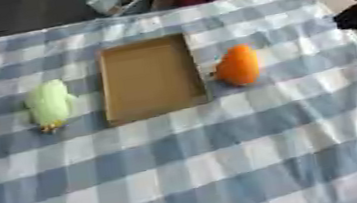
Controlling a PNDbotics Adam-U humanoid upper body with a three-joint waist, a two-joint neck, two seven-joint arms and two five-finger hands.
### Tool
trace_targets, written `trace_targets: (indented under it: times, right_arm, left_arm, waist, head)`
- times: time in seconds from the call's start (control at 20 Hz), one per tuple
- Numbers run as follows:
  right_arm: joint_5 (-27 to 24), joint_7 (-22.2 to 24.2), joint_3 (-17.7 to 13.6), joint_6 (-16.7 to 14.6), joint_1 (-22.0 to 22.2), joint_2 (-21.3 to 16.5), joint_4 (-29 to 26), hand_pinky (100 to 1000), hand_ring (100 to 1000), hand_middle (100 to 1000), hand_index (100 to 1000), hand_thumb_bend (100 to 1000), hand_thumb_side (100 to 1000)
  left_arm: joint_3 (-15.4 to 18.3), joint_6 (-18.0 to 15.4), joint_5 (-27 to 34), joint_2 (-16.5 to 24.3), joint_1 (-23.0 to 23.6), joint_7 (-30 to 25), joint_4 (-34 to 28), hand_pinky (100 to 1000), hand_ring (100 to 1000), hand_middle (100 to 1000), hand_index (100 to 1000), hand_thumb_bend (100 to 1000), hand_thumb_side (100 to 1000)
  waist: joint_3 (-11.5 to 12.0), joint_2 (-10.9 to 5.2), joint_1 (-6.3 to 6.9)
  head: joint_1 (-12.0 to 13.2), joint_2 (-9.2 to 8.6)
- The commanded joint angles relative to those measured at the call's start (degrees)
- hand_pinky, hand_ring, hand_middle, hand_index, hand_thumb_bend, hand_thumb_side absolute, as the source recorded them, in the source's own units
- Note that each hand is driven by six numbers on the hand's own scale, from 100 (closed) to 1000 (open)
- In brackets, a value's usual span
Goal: Pick up objects on the table and place them in the box.
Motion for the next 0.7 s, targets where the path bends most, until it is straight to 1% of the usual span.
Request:
trace_targets:
  times: [0.05, 0.3, 0.5, 0.7]
  right_arm:
    - [-0.5, 0.4, -0.1, -0.1, -1.0, -0.9, -0.4, 818, 781, 666, 884, 100, 665]
    - [-0.6, 0.7, 0.2, -0.1, -1.2, -0.8, -0.4, 818, 782, 665, 884, 100, 666]
    - [-0.7, 0.9, 0.3, -0.1, -1.3, -0.8, -0.3, 818, 782, 665, 884, 100, 666]
    - [-0.7, 1.0, 0.4, -0.1, -1.4, -0.7, -0.3, 819, 782, 665, 885, 100, 667]
  left_arm:
    - [-0.7, -1.7, -2.3, 2.7, -2.2, 0.0, 2.2, 786, 680, 674, 841, 495, 298]
    - [-2.4, -4.6, -5.7, 2.6, -4.1, 0.2, 5.3, 784, 683, 673, 845, 527, 294]
    - [-3.9, -7.0, -9.1, 2.3, -5.0, 0.4, 6.5, 784, 690, 680, 850, 554, 294]
    - [-5.1, -8.8, -12.9, 1.4, -5.5, 0.7, 7.9, 784, 695, 686, 854, 566, 314]
  waist:
    - [-0.3, -1.18, 0.14]
    - [-0.9, -1.2, 0.25]
    - [-1.3, -1.16, 0.27]
    - [-1.7, -1.07, 0.21]
  head:
    - [0.4, -0.1]
    - [0.8, 0.0]
    - [1.0, 0.05]
    - [1.3, 0.13]
